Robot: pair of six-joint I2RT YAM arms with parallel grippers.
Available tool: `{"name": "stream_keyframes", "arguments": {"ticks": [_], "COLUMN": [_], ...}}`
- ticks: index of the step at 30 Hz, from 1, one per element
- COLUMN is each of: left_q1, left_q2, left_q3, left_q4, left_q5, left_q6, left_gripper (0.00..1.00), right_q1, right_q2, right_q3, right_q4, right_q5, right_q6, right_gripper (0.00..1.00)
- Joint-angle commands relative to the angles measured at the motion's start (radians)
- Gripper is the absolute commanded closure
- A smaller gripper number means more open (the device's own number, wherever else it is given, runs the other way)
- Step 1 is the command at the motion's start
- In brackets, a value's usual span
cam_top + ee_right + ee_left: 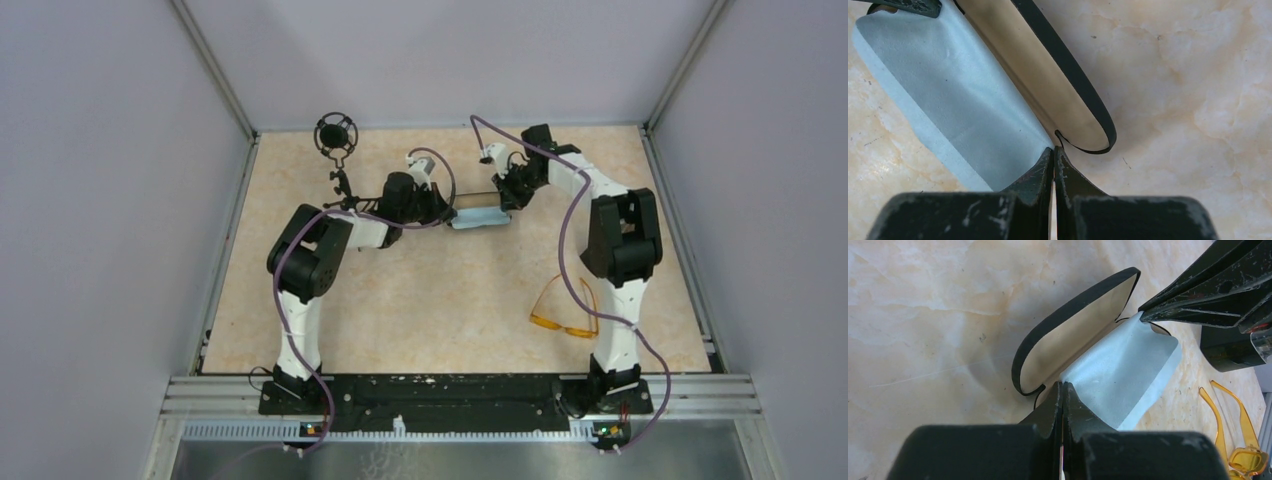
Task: Organize the sunglasses
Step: Place the glasses cleaning cloth in the sunglasses case.
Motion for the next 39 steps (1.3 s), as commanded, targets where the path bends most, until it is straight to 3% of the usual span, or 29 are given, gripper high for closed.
{"name": "stream_keyframes", "arguments": {"ticks": [1,15,21,29,33,39], "left_q1": [0.005,0.007,0.007,0.007,-0.001,-0.059], "left_q2": [0.014,0.023,0.005,-0.083,-0.145,-0.248], "left_q3": [0.040,0.053,0.053,0.041,0.026,-0.003], "left_q4": [-0.001,-0.018,-0.034,-0.067,-0.089,-0.152], "left_q5": [0.015,0.036,0.033,-0.005,-0.025,-0.089], "left_q6": [0.017,0.019,0.015,0.024,0.041,0.093], "left_gripper": [1.00,0.99,0.80,0.61,0.53,0.49], "right_q1": [-0.011,-0.011,-0.011,-0.015,-0.031,-0.040], "right_q2": [0.018,0.033,0.016,-0.089,-0.219,-0.489], "right_q3": [0.049,0.059,0.057,0.030,-0.040,-0.202], "right_q4": [-0.002,-0.012,0.003,0.025,0.069,0.056], "right_q5": [0.002,-0.003,0.011,0.024,0.007,0.033], "right_q6": [-0.014,-0.015,0.014,0.080,0.134,0.146], "right_gripper": [1.00,1.00,0.83,0.70,0.60,0.46]}}
